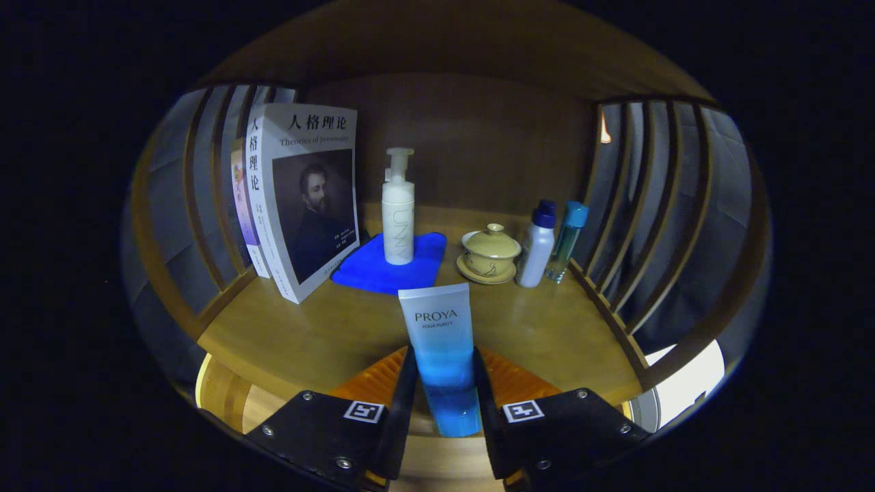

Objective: Pull open the drawer, take out the items inside it, and place them on the countertop above the cabinet.

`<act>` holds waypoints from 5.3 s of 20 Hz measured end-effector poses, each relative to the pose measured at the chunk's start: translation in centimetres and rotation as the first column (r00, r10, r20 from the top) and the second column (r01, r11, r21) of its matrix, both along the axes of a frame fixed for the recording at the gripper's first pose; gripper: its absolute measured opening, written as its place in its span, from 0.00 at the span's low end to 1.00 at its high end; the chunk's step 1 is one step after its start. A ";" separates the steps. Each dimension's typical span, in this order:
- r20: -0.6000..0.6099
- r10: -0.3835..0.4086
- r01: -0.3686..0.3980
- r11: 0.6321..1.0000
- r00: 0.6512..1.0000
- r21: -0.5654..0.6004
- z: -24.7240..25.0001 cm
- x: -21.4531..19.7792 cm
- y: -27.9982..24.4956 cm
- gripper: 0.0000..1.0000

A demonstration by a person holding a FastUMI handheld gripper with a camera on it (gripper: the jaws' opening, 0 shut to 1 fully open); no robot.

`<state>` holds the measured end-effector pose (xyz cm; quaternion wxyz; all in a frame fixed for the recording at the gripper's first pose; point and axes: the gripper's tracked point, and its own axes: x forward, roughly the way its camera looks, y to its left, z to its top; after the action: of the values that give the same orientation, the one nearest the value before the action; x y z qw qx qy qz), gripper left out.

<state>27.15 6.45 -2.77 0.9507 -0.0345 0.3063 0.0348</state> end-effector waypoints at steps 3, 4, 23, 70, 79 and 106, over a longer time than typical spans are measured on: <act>-0.008 0.027 -0.027 0.999 1.000 -0.030 -1.2 0.4 -0.2 0.53; 0.010 0.027 -0.026 0.999 1.000 -0.037 -1.2 0.6 -0.1 0.55; 0.428 -0.085 0.051 0.995 0.900 0.090 9.5 -15.8 -0.9 0.95; 0.336 -0.039 0.008 0.996 0.941 0.093 -4.7 -26.6 3.7 0.95; 0.358 0.010 -0.034 0.997 0.934 0.063 -5.0 -21.0 3.9 0.95; 0.376 0.136 -0.154 0.988 0.916 0.017 -5.4 -12.8 5.4 0.95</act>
<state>14.34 11.87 -8.15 0.9869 -0.0409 0.1152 0.1050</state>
